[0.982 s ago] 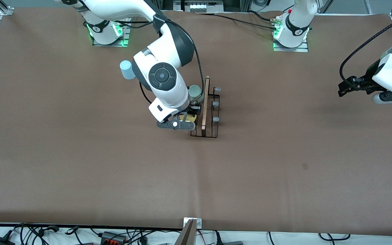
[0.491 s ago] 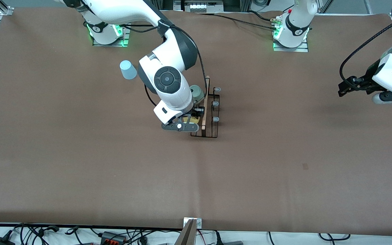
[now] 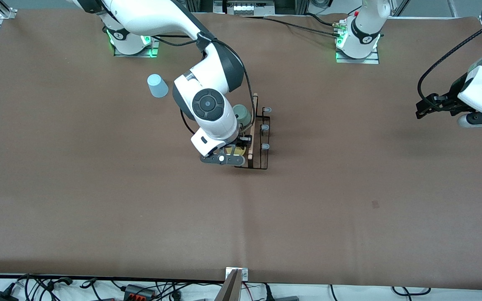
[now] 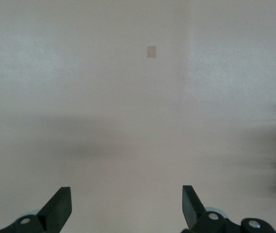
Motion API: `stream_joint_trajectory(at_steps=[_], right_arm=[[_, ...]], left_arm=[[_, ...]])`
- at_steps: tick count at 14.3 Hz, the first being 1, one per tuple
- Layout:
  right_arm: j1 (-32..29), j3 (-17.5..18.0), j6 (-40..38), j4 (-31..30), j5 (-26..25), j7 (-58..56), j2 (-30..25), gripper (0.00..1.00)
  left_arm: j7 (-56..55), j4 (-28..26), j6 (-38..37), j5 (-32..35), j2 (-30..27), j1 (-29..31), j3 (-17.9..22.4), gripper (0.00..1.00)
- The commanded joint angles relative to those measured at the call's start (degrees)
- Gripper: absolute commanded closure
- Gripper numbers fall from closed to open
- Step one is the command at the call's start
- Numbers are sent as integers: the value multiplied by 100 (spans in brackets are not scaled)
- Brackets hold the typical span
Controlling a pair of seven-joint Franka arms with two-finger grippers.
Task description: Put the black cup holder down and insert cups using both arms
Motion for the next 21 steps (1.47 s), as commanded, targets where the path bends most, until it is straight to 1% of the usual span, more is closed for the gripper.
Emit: stream_joint_trajectory(at_steps=[1,5,6,7,8,12,14,15,17,20,21], right_arm=[[37,-38,51,33,70,76,77,77],[46,-38,183,33,70,59,174,75],[46,-38,183,24,70,59,191,70],[46,-38,183,33,62,76,209,45],[46,-38,183,33,62,111,209,0],[-6,-55,78,59,53,76,-1,0],[-51,-142,-106,59,18,32,-141,0],[-181,-169,-299,68,-17,-3,-369,0],[-445,-344,-519,59,0,-265,-729,0],[-1112,-380,-1064,59,-9,-1318,-1073,0],[-1332,-372,-1196,59,0,-1504,-1170,0]], left_arm=[[120,91,-81,-145,14,10,0,0],[120,91,-72,-136,14,10,0,0],[120,91,-72,-136,14,10,0,0],[120,91,-81,-136,14,10,0,0],[120,91,-81,-136,14,19,0,0],[120,100,-72,-136,14,19,0,0],[111,100,-72,-136,14,19,0,0],[120,100,-72,-136,14,19,0,0],[111,100,-72,-145,14,19,0,0],[111,100,-81,-136,14,19,0,0],[111,100,-72,-136,14,19,0,0]])
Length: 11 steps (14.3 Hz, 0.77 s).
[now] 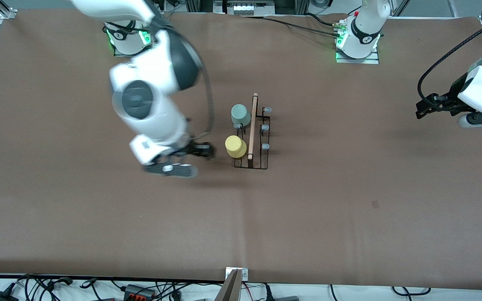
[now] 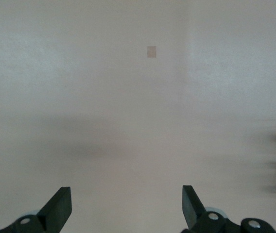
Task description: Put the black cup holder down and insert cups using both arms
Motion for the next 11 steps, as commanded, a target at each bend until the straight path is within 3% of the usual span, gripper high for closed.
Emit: stream_joint_trajectory(at_steps=[1,7,9,11], right_arm=[[-562,78,-365,-93,20,-671,-334,0],[-1283,-238,-1043,-102,-525,-1489,-1064,0],[-1774,-187,-886,-635,-534,-1858,-1494,0],[-2371,85,-561,-1155,-543,-2341,-1802,0]], left_arm=[[111,100,-72,-145,14,18,0,0],[111,100,-72,-145,14,18,0,0],[111,100,-72,-145,14,18,0,0],[111,100,-72,-145,14,18,0,0]])
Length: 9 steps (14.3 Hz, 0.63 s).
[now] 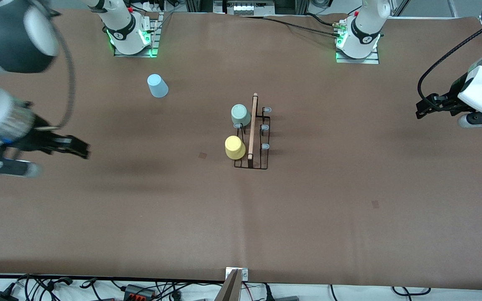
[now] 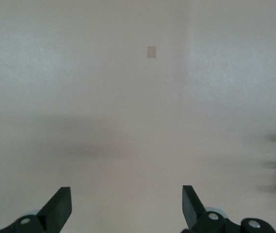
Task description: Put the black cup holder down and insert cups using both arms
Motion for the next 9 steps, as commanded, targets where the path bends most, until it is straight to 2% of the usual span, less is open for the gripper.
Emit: stream_joint_trajectory(at_steps=[1,5,9], right_arm=[[-758,371,431,-897,-65,-758,-563,0],[-1111,424,441,-1047,-82,-1174,-722,0],[-1103,459,476,-1477,-187,-1174,-994,0]], left_arm=[[111,99,-81,-145,14,18,0,0],[111,99,-81,-136,14,18,0,0],[111,99,-81,-145,14,18,0,0]])
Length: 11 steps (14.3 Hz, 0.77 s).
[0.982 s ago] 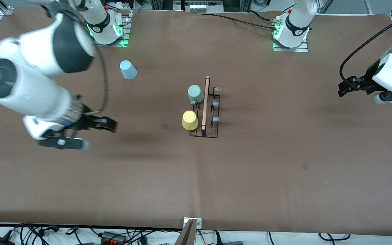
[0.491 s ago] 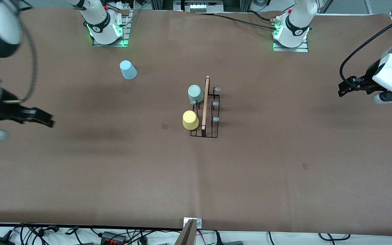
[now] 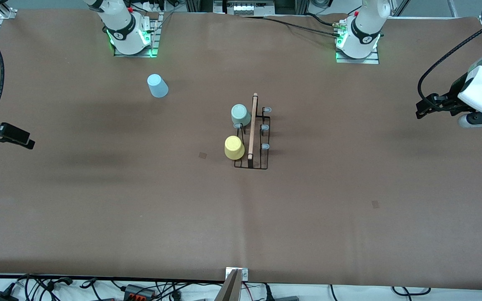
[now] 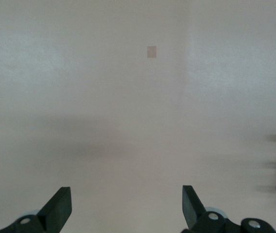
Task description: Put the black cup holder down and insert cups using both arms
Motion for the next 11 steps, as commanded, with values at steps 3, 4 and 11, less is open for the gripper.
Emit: stream_joint_trajectory(at_steps=[3,4,11], right_arm=[[-15,113,316,-1270,-237,-56,-872,0],[-24,113,334,-1516,-246,-57,-1057,0],[-15,218,449,-2160,-580,-57,-1621,0]], left_arm=[[111,99,-81,-145,14,17,0,0],[111,99,-81,-145,14,17,0,0],[111,99,-81,-145,14,17,0,0]])
